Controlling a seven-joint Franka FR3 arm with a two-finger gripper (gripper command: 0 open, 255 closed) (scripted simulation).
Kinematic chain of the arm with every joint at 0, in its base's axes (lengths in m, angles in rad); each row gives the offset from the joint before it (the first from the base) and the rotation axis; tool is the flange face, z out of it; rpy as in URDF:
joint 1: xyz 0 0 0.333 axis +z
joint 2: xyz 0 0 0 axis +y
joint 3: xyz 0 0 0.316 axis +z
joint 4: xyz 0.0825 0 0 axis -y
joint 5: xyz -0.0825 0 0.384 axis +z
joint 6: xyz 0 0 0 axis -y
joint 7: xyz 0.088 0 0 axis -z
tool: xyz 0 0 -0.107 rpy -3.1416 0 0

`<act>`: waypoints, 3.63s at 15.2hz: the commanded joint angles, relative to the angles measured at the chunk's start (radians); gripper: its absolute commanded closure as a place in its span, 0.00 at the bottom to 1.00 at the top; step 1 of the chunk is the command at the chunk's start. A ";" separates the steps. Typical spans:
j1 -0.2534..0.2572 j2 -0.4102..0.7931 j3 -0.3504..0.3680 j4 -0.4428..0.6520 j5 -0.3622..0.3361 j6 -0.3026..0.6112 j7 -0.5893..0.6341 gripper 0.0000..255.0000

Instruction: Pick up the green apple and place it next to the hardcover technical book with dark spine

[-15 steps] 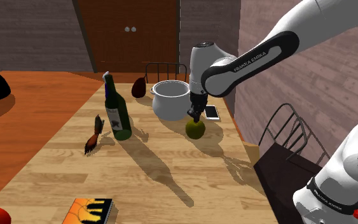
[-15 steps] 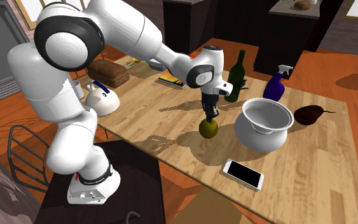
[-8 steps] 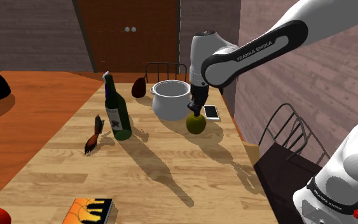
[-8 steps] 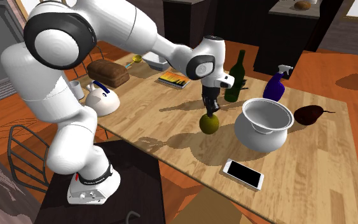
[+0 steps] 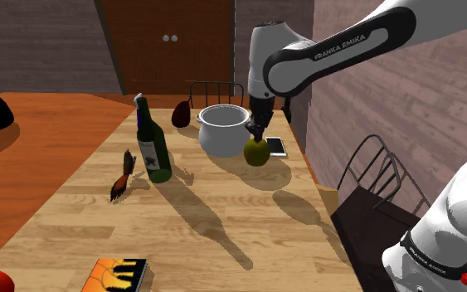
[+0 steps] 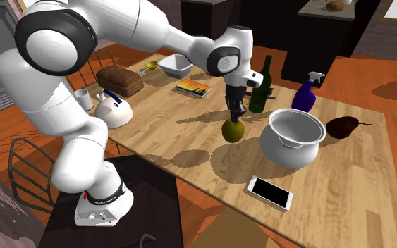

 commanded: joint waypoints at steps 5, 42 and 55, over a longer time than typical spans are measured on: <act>0.001 -0.029 -0.001 0.053 0.013 -0.081 -0.012 1.00; 0.312 0.238 0.303 0.534 -0.120 -0.386 0.603 1.00; 0.658 0.629 0.318 1.052 -0.326 -0.591 0.854 1.00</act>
